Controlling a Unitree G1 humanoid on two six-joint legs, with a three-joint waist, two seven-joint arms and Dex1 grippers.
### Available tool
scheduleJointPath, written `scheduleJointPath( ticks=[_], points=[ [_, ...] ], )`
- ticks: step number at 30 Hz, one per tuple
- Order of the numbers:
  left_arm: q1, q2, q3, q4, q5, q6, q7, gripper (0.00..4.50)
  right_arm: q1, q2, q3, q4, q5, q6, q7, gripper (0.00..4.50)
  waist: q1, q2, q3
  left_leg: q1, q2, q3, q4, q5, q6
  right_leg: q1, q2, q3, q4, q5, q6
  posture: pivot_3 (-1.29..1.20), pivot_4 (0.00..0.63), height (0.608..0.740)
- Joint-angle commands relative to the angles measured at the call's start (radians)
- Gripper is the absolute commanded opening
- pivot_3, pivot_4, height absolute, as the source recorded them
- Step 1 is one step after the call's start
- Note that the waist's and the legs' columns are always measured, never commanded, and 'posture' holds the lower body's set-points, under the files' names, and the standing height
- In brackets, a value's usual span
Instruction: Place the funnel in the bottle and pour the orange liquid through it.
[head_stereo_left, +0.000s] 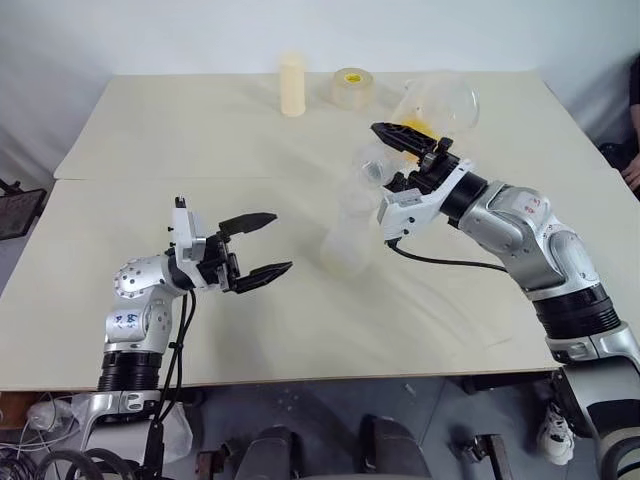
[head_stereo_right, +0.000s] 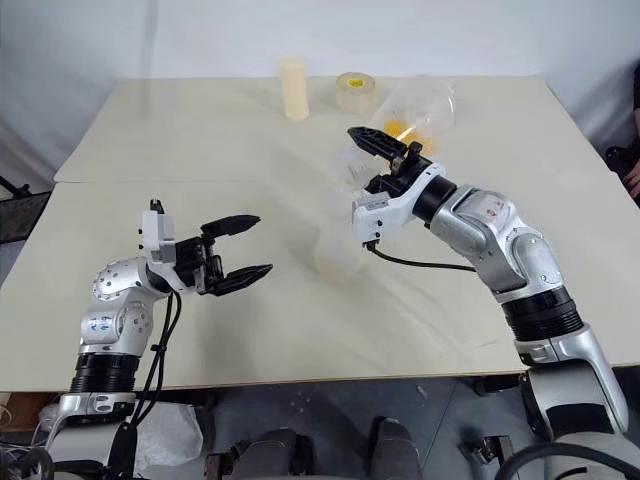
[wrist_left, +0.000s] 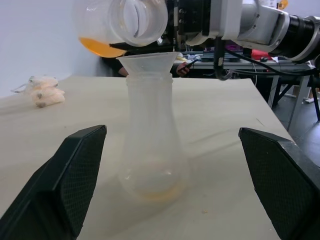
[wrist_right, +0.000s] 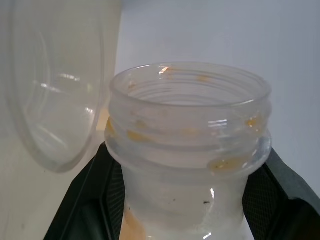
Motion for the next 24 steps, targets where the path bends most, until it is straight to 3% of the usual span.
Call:
scheduleJointPath(
  ticks=[1, 24],
  points=[
    [-0.027, -0.005, 0.003, -0.006, -0.033, -0.008, -0.024, 4.5, -0.049, -0.023, -0.013, 0.003, -0.036, -0.033, -0.053, 2.58, 0.0, 0.0, 0.0, 0.0, 0.0, 0.0, 0.0, 0.0, 0.0, 0.0, 0.0, 0.0, 0.0, 0.0, 0.0, 0.0, 0.15, 0.74],
    [-0.087, -0.028, 0.025, 0.056, -0.064, -0.018, -0.078, 4.5, -0.095, -0.045, 0.005, 0.057, -0.157, -0.118, -0.16, 2.58, -0.021, 0.0, 0.0, 0.0, 0.0, -0.001, -0.002, 0.0, 0.0, -0.001, 0.0, -0.001, 0.0, 0.0, 0.0, 0.0, 0.15, 0.74]
  ],
)
